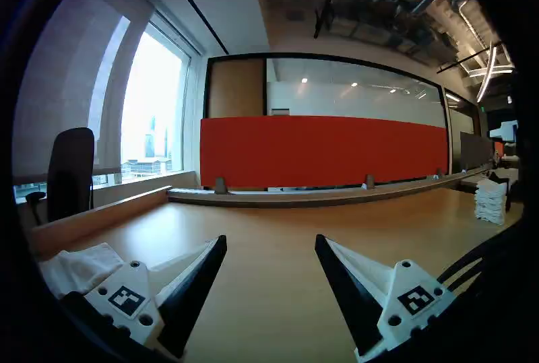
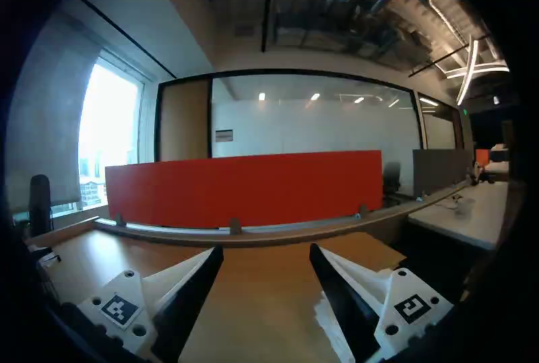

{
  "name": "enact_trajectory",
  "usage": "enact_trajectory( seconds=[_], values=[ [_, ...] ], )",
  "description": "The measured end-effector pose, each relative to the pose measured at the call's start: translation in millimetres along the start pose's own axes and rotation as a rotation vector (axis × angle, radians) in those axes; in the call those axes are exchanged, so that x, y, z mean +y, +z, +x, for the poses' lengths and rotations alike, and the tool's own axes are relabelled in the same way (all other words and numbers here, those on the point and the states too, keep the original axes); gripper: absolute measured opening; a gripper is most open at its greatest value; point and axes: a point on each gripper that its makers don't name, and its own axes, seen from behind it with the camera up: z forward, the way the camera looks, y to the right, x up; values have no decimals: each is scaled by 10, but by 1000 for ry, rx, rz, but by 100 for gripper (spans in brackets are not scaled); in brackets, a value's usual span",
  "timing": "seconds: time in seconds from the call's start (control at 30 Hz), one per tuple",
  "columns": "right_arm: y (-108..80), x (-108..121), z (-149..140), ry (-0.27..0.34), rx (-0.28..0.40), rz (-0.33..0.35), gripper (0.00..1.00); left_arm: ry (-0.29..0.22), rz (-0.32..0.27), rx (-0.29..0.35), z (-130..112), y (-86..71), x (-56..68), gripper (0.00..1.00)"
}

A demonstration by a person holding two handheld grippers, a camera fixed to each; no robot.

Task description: Fold towel

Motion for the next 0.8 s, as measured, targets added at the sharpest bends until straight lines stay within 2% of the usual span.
enact_trajectory(
  seconds=[0.27, 0.8],
  values=[
    [18, 40, -281, -17, 9, 1, 99, 0, 0, 0, 1, 1, 3, 97],
    [25, -113, -806, -26, -5, 13, 99, 0, 0, 0, -3, 0, 9, 97]
  ],
)
